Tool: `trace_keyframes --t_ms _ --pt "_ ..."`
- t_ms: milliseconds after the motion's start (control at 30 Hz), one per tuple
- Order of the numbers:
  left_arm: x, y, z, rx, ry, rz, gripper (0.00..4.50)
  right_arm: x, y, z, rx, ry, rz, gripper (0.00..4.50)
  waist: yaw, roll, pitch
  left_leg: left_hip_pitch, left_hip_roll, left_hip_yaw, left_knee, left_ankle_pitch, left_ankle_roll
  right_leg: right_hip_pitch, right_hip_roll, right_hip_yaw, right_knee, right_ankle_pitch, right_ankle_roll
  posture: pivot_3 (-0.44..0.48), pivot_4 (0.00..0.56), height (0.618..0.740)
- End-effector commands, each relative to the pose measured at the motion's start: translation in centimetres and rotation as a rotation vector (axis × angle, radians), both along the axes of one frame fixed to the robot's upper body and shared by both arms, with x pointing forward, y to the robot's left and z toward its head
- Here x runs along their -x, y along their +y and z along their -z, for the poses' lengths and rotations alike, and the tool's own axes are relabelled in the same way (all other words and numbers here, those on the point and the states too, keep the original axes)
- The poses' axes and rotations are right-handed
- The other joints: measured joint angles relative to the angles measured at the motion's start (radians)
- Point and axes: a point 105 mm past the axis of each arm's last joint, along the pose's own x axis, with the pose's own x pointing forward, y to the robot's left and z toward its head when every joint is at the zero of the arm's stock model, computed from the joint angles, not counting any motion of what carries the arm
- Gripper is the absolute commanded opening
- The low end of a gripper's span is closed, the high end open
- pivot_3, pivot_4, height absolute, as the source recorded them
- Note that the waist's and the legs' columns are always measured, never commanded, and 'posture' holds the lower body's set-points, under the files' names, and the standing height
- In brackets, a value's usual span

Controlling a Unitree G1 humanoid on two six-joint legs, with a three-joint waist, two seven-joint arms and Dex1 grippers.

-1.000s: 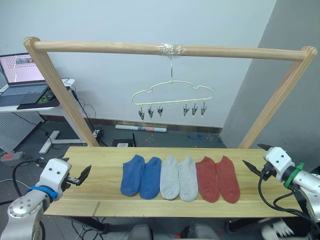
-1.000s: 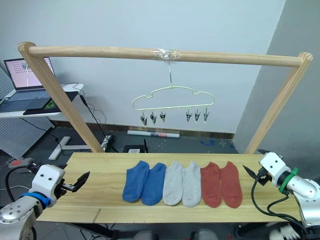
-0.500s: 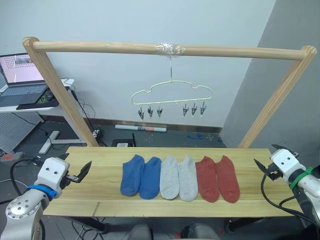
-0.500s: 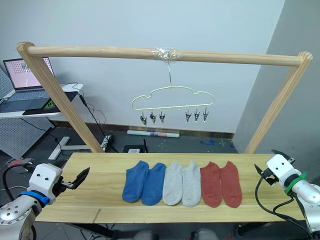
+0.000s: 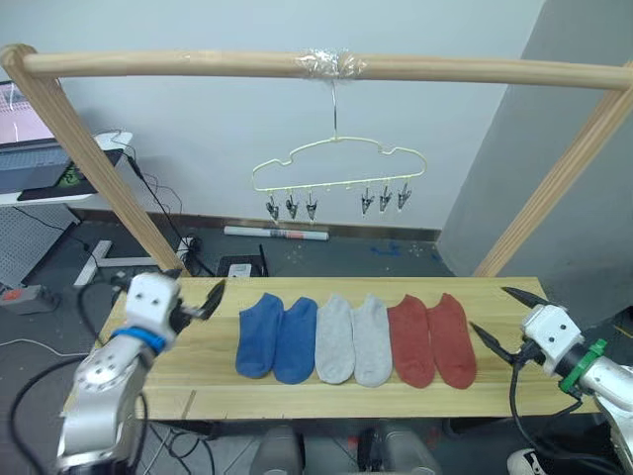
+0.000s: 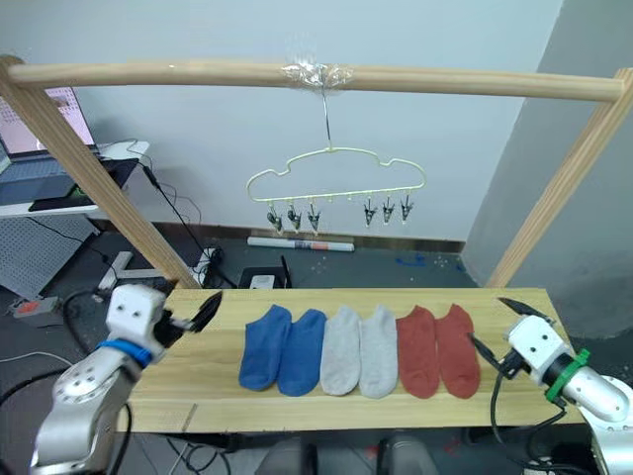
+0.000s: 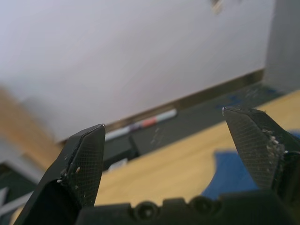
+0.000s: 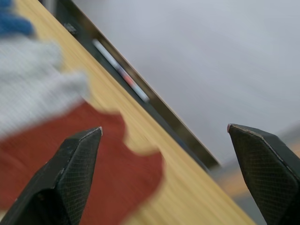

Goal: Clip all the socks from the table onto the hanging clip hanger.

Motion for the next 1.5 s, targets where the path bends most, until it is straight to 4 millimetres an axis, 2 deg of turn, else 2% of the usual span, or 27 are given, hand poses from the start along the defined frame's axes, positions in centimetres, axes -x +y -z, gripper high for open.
trace_keyframes --t_ms 33,133,200,300,433,567,600,733,867,1100,1167,1500 --pt "-1.6 -1.8 -2.7 0.035 -0.106 0.011 4.47 -0.3 4.4 -3.5 -0.110 -0.045 -0.111 4.50 -0.012 -0.003 0.016 0.000 0.000 0.001 0.000 0.000 0.000 -0.001 0.000 0.002 0.000 0.000 0.001 -0.130 0.228 0.740" --pt "-3.2 -3.7 -4.4 0.104 -0.173 0.008 4.47 -1.1 8.7 -6.8 -0.211 -0.073 -0.209 4.50 -0.029 -0.007 0.037 -0.001 0.000 0.003 0.000 0.000 0.000 -0.002 0.000 0.004 0.000 0.002 0.003 -0.144 0.243 0.740" --pt "-3.8 -4.4 -5.1 0.135 -0.198 0.003 4.47 -1.5 10.6 -8.5 -0.253 -0.092 -0.252 4.50 -0.032 -0.010 0.042 -0.003 0.000 0.004 0.001 0.000 0.000 -0.007 0.002 0.007 0.000 0.003 0.006 -0.152 0.249 0.740" --pt "-4.1 -5.2 -5.6 0.155 -0.223 0.011 4.47 -2.1 12.3 -10.1 -0.293 -0.106 -0.279 4.50 -0.032 -0.015 0.051 -0.006 0.000 0.005 0.000 0.000 0.000 -0.011 0.002 0.009 0.000 0.003 0.008 -0.159 0.261 0.740" --pt "-4.5 -5.1 -6.2 0.186 -0.254 -0.021 4.47 -3.0 13.7 -11.7 -0.360 -0.110 -0.287 4.50 -0.031 -0.014 0.064 -0.020 0.000 0.005 0.003 0.000 0.000 -0.023 0.002 0.010 0.000 0.003 0.009 -0.160 0.279 0.740" --pt "-4.8 -5.1 -6.9 0.209 -0.285 -0.034 4.47 -3.1 14.4 -11.9 -0.381 -0.102 -0.300 4.50 -0.030 -0.014 0.081 -0.022 0.000 0.005 0.004 -0.001 0.000 -0.024 0.002 0.010 -0.001 0.004 0.010 -0.148 0.292 0.740" --pt "-4.8 -5.2 -7.0 0.211 -0.292 -0.030 4.29 -3.0 14.5 -11.9 -0.385 -0.100 -0.303 4.50 -0.030 -0.014 0.086 -0.022 0.000 0.005 0.004 -0.001 0.000 -0.024 0.002 0.010 -0.001 0.004 0.010 -0.148 0.292 0.740" --pt "-5.1 -5.4 -7.4 0.225 -0.304 -0.022 3.36 -2.7 14.8 -11.9 -0.396 -0.089 -0.315 4.50 -0.030 -0.014 0.092 -0.022 0.000 0.005 0.004 -0.001 0.000 -0.025 0.001 0.010 -0.001 0.004 0.010 -0.145 0.297 0.740" --pt "-5.7 -5.8 -7.9 0.229 -0.322 -0.022 2.15 -2.6 15.2 -12.0 -0.409 -0.082 -0.326 4.50 -0.030 -0.014 0.097 -0.022 0.000 0.005 0.004 -0.001 0.000 -0.025 0.002 0.009 0.000 0.004 0.011 -0.144 0.298 0.740" --pt "-6.6 -6.6 -8.2 0.249 -0.336 -0.021 2.15 -2.5 15.6 -12.0 -0.407 -0.069 -0.349 4.50 -0.031 -0.014 0.108 -0.024 0.000 0.006 0.004 -0.001 0.000 -0.027 0.002 0.010 -0.001 0.004 0.012 -0.155 0.300 0.740" --pt "-6.7 -6.9 -8.2 0.259 -0.338 -0.015 2.15 -2.5 15.6 -12.1 -0.405 -0.068 -0.352 4.50 -0.031 -0.014 0.108 -0.030 0.000 0.006 0.004 -0.001 0.000 -0.032 0.002 0.010 0.000 0.005 0.012 -0.157 0.301 0.740" --pt "-5.5 -6.4 -8.5 0.237 -0.379 -0.046 2.15 -2.2 15.3 -11.8 -0.389 -0.068 -0.352 4.50 -0.038 -0.014 0.112 -0.032 0.000 0.005 0.004 -0.001 0.000 -0.034 0.002 0.009 -0.001 0.005 0.013 -0.159 0.300 0.740"
